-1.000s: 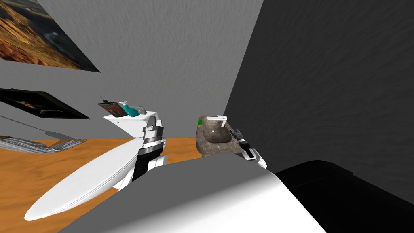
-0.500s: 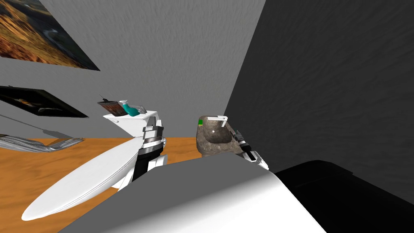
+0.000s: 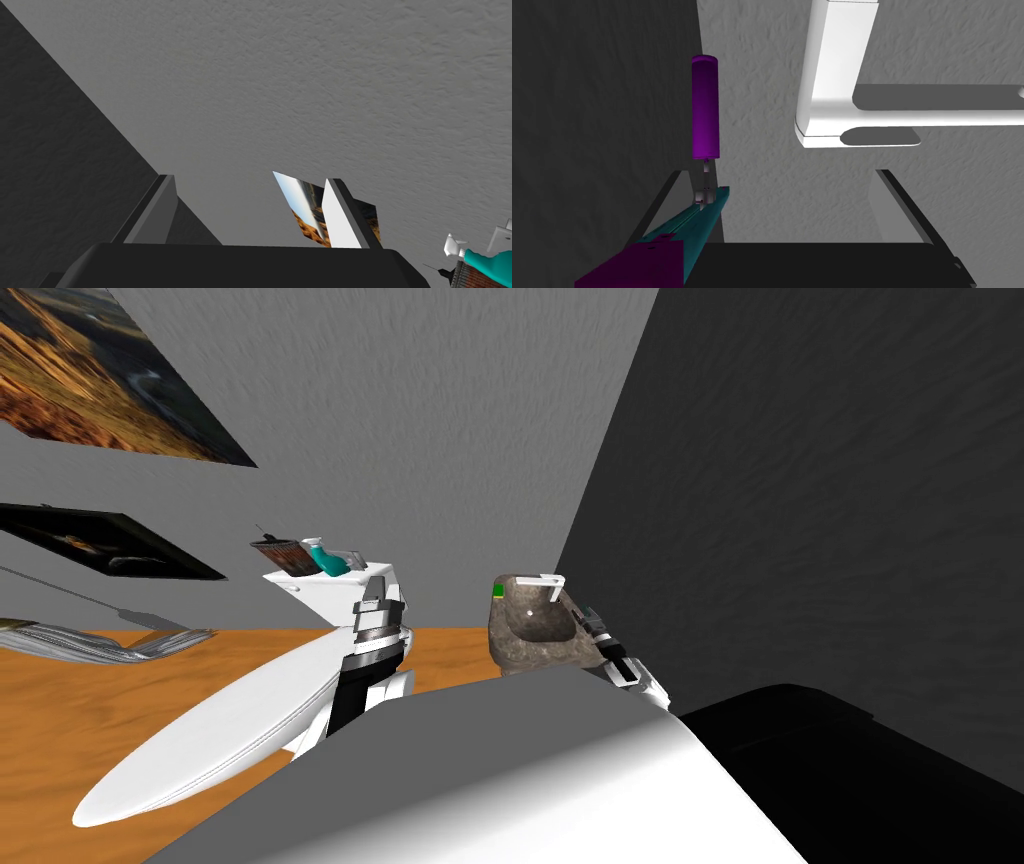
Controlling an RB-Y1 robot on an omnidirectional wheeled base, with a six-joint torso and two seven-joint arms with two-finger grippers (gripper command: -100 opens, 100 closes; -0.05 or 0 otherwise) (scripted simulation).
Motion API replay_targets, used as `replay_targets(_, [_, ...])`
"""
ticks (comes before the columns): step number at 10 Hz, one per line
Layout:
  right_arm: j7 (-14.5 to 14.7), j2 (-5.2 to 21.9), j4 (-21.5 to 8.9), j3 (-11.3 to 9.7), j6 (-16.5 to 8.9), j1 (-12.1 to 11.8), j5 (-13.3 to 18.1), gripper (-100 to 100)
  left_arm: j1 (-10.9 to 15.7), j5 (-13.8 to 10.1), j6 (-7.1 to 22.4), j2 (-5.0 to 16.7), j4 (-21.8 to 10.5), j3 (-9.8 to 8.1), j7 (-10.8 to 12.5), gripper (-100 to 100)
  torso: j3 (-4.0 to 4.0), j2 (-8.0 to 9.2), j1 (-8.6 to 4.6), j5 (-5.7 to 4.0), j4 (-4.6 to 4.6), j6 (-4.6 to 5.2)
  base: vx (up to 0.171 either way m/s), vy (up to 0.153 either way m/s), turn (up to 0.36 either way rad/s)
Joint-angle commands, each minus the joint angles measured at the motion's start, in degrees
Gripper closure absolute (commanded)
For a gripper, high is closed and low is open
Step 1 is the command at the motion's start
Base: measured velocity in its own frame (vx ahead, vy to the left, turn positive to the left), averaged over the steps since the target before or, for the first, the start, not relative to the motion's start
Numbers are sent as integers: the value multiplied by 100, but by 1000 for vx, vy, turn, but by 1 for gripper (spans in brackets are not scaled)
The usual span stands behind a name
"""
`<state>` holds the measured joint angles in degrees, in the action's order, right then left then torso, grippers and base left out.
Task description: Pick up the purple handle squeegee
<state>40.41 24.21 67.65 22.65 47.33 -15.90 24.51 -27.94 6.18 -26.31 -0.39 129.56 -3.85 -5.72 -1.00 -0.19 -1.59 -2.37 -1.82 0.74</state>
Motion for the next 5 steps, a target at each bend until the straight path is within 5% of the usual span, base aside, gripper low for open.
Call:
replay_targets(1, [-137, 187, 183, 65, -115, -9, -9, -100, 0, 0, 0, 0, 0, 0, 0, 0, 0, 0, 0, 0, 0, 0, 16, 112, -33])
replay_targets(4, [-286, 449, 377, 158, -234, 0, -23, -100, 0, 0, 0, 0, 0, 0, 0, 0, 0, 0, -7, -1, 1, -4, 7, 87, -2])
replay_targets(5, [-233, 336, 404, 120, -239, -38, -8, -100, 0, 0, 0, 0, 0, 0, 0, 0, -1, -2, 1, 1, 1, -5, 5, 45, -14])
